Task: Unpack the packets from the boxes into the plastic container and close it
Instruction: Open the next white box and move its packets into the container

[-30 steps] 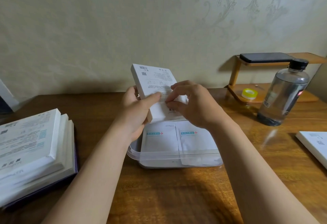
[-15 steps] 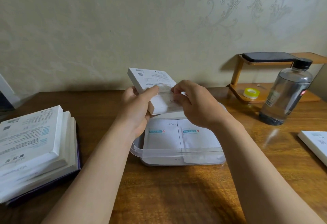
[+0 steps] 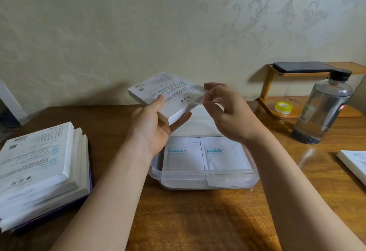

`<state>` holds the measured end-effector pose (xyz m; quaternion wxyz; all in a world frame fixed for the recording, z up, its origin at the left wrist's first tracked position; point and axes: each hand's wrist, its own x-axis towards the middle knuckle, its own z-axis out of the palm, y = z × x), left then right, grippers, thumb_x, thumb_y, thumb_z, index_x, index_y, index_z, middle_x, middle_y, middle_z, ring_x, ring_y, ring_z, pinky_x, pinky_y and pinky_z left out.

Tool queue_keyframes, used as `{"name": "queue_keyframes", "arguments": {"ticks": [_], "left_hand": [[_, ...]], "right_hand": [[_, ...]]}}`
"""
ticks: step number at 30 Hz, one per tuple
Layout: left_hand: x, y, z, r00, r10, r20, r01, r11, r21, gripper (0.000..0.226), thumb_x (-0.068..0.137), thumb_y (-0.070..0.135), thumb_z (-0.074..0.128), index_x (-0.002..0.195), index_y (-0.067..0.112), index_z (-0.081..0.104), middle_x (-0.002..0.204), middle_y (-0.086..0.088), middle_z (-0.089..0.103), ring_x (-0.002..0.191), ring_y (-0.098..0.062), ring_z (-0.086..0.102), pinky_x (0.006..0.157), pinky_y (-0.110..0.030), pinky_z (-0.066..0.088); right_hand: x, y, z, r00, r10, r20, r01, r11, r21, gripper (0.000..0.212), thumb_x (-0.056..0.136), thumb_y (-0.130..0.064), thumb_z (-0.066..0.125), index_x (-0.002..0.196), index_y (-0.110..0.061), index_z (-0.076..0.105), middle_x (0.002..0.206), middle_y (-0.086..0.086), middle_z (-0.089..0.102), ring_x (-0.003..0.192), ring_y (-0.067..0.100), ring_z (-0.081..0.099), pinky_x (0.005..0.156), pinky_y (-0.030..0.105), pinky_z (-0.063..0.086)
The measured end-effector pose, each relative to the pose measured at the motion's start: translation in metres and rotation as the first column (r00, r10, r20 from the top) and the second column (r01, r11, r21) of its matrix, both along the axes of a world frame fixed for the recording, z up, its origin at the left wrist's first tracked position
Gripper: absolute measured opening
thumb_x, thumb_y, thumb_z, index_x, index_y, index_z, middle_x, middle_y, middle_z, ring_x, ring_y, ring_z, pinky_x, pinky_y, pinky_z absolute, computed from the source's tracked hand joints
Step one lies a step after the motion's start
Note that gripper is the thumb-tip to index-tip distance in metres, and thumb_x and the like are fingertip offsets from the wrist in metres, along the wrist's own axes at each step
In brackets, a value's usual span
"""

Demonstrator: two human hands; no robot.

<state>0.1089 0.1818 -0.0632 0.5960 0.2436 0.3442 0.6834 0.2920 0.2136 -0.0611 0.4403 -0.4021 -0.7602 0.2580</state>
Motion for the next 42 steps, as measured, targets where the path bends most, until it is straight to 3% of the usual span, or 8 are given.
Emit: {"name": "queue_keyframes", "arguments": {"ticks": [3, 9, 11, 14, 20, 30, 38, 42], "left_hand": [[0.0, 0.002, -0.001, 1.0, 0.009, -0.003, -0.009, 1.0, 0.021, 0.024, 0.105, 0.012, 0.054, 0.128, 0.016, 0.059, 0.107, -0.013, 0.078, 0.093, -0.033, 0.077, 0.065, -0.045, 0.063], [0.001, 0.004, -0.001, 1.0, 0.012, -0.002, -0.012, 0.999, 0.037, 0.029, 0.104, 0.012, 0.055, 0.133, 0.016, 0.057, 0.113, -0.014, 0.076, 0.097, -0.033, 0.077, 0.064, -0.043, 0.062], [0.001, 0.004, -0.001, 1.0, 0.009, -0.012, -0.008, 0.999, 0.041, 0.031, 0.104, 0.012, 0.055, 0.135, 0.016, 0.057, 0.115, -0.014, 0.076, 0.098, -0.033, 0.076, 0.065, -0.044, 0.062], [0.002, 0.003, 0.0, 1.0, -0.002, -0.022, 0.003, 0.998, 0.059, 0.033, 0.105, 0.011, 0.053, 0.137, 0.017, 0.056, 0.116, -0.013, 0.076, 0.097, -0.034, 0.076, 0.067, -0.046, 0.062], [0.007, -0.001, -0.001, 0.993, -0.028, -0.114, 0.042, 0.991, 0.125, 0.038, 0.103, 0.008, 0.054, 0.137, 0.024, 0.053, 0.125, -0.01, 0.073, 0.113, -0.037, 0.07, 0.079, -0.057, 0.06], [0.015, -0.006, 0.003, 0.977, -0.104, -0.188, 0.128, 0.984, 0.124, 0.03, 0.108, 0.017, 0.046, 0.136, 0.026, 0.053, 0.121, -0.009, 0.074, 0.105, -0.035, 0.074, 0.073, -0.057, 0.061], [0.01, -0.005, 0.005, 0.978, -0.091, -0.185, 0.085, 0.995, -0.043, 0.032, 0.106, 0.037, 0.05, 0.123, 0.015, 0.067, 0.114, -0.014, 0.075, 0.081, -0.024, 0.077, 0.047, -0.034, 0.058], [0.008, -0.006, 0.007, 0.989, -0.081, -0.124, 0.059, 0.983, -0.172, 0.033, 0.103, 0.043, 0.056, 0.101, 0.012, 0.067, 0.07, -0.004, 0.071, 0.051, -0.011, 0.069, 0.035, -0.02, 0.048]], "right_hand": [[0.0, -0.002, 0.001, 0.999, 0.028, -0.032, -0.029, 0.999, -0.021, 0.011, 0.096, -0.017, 0.055, 0.088, -0.022, 0.061, 0.141, -0.004, 0.05, 0.124, -0.008, 0.048, 0.11, 0.037, 0.042], [0.003, -0.005, 0.006, 0.996, 0.032, -0.088, -0.039, 0.996, -0.076, 0.02, 0.098, -0.003, 0.052, 0.084, -0.016, 0.058, 0.142, -0.001, 0.052, 0.121, -0.004, 0.051, 0.092, 0.001, 0.037], [0.002, -0.005, 0.005, 0.994, 0.021, -0.105, -0.032, 0.994, -0.102, 0.018, 0.098, -0.003, 0.053, 0.085, -0.015, 0.059, 0.14, -0.002, 0.054, 0.124, 0.003, 0.052, 0.091, 0.005, 0.039], [-0.002, -0.002, 0.009, 0.918, -0.082, -0.387, -0.01, 0.973, -0.229, 0.007, 0.094, -0.007, 0.058, 0.1, -0.011, 0.058, 0.127, -0.001, 0.061, 0.114, 0.012, 0.063, 0.088, 0.026, 0.051], [-0.017, -0.002, 0.009, 0.814, -0.332, -0.477, -0.026, 0.799, -0.601, 0.051, 0.091, -0.035, 0.071, 0.127, -0.007, 0.049, 0.108, 0.015, 0.066, 0.089, 0.027, 0.072, 0.078, 0.042, 0.063], [-0.01, -0.001, 0.007, 0.701, -0.264, -0.663, -0.182, 0.832, -0.524, 0.018, 0.088, 0.003, 0.069, 0.103, 0.009, 0.061, 0.098, 0.029, 0.072, 0.089, 0.039, 0.073, 0.069, 0.035, 0.061], [-0.002, 0.003, 0.007, 0.712, -0.118, -0.693, -0.299, 0.842, -0.45, 0.024, 0.091, 0.015, 0.052, 0.109, 0.009, 0.066, 0.106, 0.03, 0.07, 0.09, 0.039, 0.067, 0.09, 0.044, 0.056], [-0.003, -0.001, 0.011, 0.74, -0.118, -0.662, -0.262, 0.856, -0.446, 0.035, 0.088, 0.019, 0.049, 0.11, -0.004, 0.064, 0.105, 0.018, 0.072, 0.104, 0.038, 0.068, 0.098, 0.044, 0.055]]}}
